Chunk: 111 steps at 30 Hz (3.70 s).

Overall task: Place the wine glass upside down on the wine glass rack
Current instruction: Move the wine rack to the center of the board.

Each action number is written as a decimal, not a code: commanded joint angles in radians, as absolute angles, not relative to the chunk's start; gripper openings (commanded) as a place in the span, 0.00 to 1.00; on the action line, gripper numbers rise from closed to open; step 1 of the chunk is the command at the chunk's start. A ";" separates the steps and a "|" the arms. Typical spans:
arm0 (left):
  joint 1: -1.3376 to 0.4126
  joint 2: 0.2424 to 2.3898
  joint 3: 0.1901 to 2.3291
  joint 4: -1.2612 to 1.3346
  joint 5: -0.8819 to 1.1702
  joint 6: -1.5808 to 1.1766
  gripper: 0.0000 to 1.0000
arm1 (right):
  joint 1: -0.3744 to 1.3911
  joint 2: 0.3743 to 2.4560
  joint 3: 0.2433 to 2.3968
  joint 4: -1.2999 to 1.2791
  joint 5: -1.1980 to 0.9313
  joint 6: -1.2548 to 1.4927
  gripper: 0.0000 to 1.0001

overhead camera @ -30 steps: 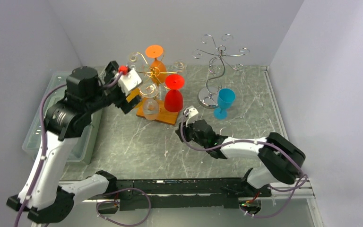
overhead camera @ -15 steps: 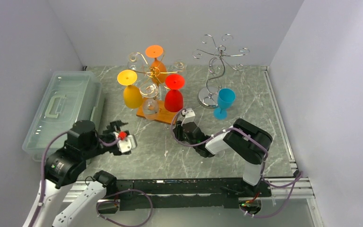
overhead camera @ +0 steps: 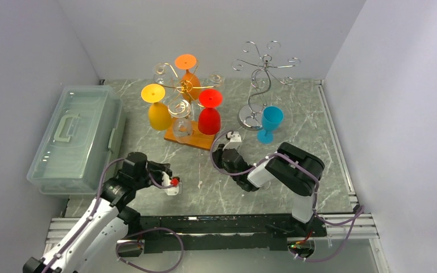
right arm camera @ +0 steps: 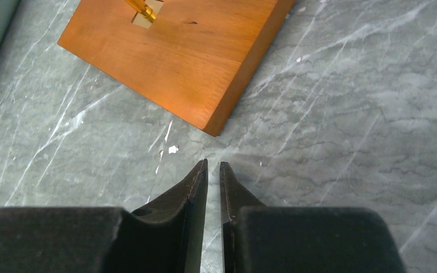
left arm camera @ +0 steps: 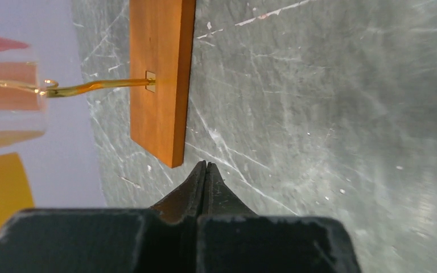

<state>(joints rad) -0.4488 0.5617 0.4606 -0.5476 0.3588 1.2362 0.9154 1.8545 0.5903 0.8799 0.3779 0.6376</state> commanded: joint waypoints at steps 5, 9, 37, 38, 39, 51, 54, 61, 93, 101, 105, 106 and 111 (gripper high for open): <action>-0.451 0.751 0.246 0.028 0.321 1.512 0.00 | 0.914 1.887 0.574 0.965 0.424 0.804 0.08; -0.451 0.976 0.237 0.238 0.287 1.548 0.00 | 0.897 1.905 0.591 0.953 0.402 0.840 0.05; -0.409 1.772 0.432 0.687 0.067 1.807 0.00 | 0.842 2.011 0.727 0.925 0.278 0.934 0.00; -0.405 1.787 0.444 0.691 0.065 1.809 0.00 | 0.840 2.017 0.737 0.920 0.276 0.934 0.00; -0.400 1.800 0.456 0.696 0.061 1.806 0.00 | 0.838 2.024 0.745 0.918 0.274 0.936 0.00; -0.345 1.970 0.568 0.809 0.016 1.786 0.00 | 0.789 2.081 0.856 0.896 0.254 0.949 0.00; -0.334 2.010 0.617 0.819 0.003 1.774 0.00 | 0.768 2.093 0.893 0.878 0.245 0.949 0.00; -0.309 2.077 0.727 0.808 -0.024 1.739 0.00 | 0.733 2.139 0.991 0.827 0.207 0.940 0.00; -0.274 1.799 0.773 0.275 0.000 1.555 0.19 | 0.698 2.049 1.044 0.726 0.131 0.820 0.25; -0.368 1.534 0.862 -0.353 0.059 1.246 0.30 | 0.763 1.824 0.947 0.620 0.144 0.677 0.35; -0.418 1.402 0.866 -0.618 0.115 1.125 0.38 | 0.794 1.691 0.916 0.508 0.146 0.601 0.41; -0.420 1.373 0.872 -0.676 0.137 1.108 0.42 | 0.801 1.656 0.916 0.462 0.146 0.579 0.43; -0.420 1.271 1.015 -0.922 0.232 0.984 0.67 | 0.822 1.445 0.963 0.152 0.162 0.481 0.50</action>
<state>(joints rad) -0.4225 1.3384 0.8700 -0.6346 0.1162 1.1500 0.8146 1.5959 0.9249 0.3916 0.1307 0.5968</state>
